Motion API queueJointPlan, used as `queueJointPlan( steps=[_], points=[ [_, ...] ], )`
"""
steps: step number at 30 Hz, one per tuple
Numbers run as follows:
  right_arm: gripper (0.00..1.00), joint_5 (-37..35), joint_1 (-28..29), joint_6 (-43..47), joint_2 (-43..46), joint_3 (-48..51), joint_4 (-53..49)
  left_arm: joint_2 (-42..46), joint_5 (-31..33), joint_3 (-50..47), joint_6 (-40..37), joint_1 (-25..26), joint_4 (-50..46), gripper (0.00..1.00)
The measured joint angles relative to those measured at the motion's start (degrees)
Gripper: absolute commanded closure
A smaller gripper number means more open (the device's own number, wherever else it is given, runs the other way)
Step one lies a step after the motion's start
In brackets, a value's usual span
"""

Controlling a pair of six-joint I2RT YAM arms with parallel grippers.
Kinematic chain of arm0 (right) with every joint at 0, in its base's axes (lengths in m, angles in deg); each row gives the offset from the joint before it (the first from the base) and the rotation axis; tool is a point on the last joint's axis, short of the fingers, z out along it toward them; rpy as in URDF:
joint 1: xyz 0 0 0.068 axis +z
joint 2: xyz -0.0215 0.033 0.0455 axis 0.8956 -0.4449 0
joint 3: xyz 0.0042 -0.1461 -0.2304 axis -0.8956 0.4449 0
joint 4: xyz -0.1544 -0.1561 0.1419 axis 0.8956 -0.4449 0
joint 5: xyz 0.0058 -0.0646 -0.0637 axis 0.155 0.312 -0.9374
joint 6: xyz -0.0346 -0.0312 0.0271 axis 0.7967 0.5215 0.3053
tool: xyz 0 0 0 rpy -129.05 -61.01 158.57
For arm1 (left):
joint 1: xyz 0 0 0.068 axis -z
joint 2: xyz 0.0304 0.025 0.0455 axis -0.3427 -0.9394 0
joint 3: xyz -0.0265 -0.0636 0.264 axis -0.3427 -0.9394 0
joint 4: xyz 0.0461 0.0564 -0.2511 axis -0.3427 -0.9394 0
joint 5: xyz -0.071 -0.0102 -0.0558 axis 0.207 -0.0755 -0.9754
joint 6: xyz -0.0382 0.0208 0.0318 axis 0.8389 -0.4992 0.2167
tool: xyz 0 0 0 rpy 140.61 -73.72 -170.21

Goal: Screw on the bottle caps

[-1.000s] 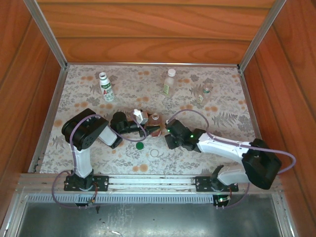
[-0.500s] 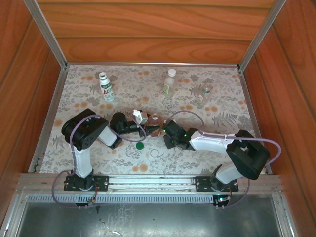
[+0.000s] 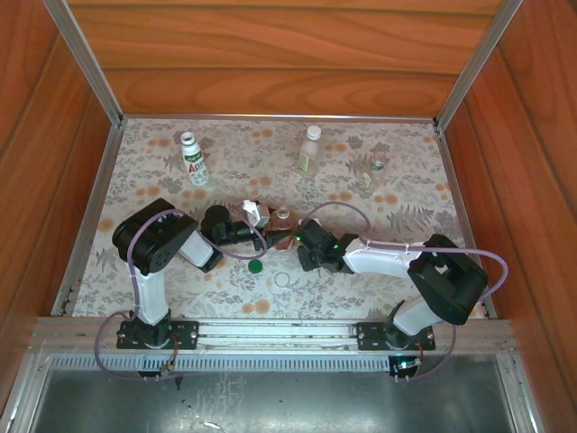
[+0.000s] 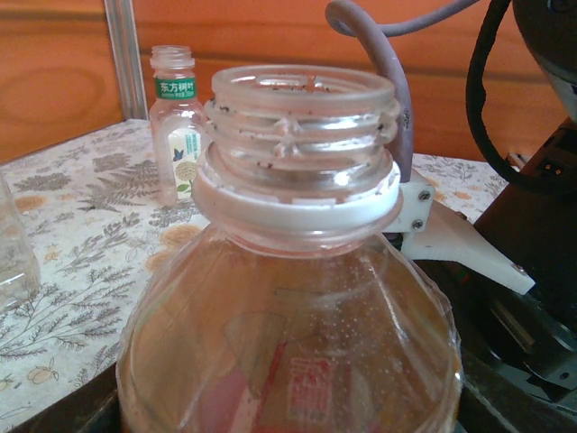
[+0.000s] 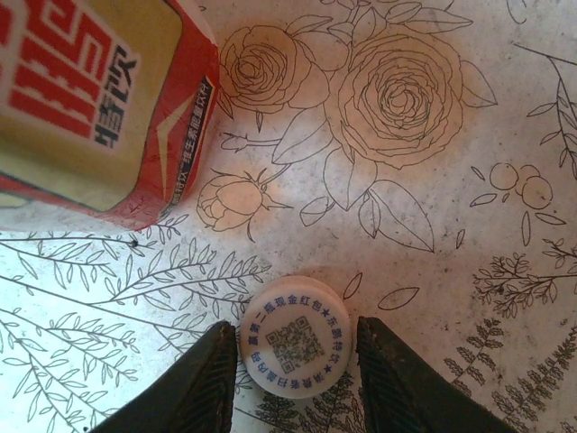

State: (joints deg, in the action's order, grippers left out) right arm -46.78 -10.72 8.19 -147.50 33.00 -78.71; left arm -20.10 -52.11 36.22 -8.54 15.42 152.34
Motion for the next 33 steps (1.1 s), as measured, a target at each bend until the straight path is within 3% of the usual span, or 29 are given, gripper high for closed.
queueJointPlan(
  steps=[3, 10, 17, 23, 33],
  points=[
    [0.59, 0.02, 0.0, 0.0, 0.0, 0.0, 0.13, 0.0, -0.04, 0.0, 0.0, 0.0, 0.0, 0.4],
    [0.71, 0.02, 0.0, 0.11, 0.0, -0.02, 0.52, 0.0, -0.15, 0.0, 0.0, -0.04, 0.0, 0.4],
    [0.7, 0.04, 0.0, -0.11, 0.61, -0.09, -0.48, 0.0, -0.2, 0.0, 0.02, -0.09, 0.0, 0.4],
    [0.69, 0.66, -0.02, 0.15, 7.04, -2.36, -7.91, 0.0, -0.2, 0.0, 0.02, -0.11, -0.02, 0.4],
    [0.68, 6.4, -0.02, 3.17, 12.85, -18.78, -24.85, 0.0, -0.17, 0.0, 0.0, -0.11, -0.02, 0.4]
  ],
)
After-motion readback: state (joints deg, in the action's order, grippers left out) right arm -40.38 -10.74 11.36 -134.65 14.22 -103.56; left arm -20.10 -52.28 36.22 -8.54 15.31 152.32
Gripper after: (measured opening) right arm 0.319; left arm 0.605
